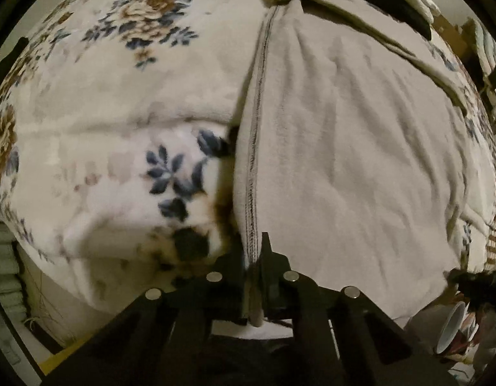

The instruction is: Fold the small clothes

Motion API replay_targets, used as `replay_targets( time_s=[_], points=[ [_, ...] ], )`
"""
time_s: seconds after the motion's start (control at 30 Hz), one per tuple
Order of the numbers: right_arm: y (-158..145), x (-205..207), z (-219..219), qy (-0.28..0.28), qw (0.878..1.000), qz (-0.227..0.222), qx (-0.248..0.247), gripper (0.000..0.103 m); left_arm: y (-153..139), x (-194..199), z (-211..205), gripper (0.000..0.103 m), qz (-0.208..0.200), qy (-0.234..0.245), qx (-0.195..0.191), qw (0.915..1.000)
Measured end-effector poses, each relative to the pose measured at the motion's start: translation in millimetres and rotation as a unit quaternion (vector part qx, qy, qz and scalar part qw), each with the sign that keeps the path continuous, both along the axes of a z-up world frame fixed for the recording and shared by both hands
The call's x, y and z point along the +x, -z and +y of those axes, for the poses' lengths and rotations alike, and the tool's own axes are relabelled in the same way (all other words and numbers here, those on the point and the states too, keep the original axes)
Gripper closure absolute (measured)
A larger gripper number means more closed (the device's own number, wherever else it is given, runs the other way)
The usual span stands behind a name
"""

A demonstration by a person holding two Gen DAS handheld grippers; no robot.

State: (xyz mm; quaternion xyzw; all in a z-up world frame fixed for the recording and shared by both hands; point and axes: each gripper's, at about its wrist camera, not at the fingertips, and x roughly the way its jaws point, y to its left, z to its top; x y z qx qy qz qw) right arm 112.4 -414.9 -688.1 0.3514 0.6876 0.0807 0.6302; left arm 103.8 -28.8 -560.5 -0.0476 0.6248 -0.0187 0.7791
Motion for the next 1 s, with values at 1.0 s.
replay_targets(
  time_s=[1.0],
  points=[
    [-129.8, 228.3, -44.0, 0.143, 0.977, -0.150, -0.052, 0.096, -97.9, 261.3, 5.0, 0.099, -0.124, -0.058, -0.138, 0.9810]
  ],
)
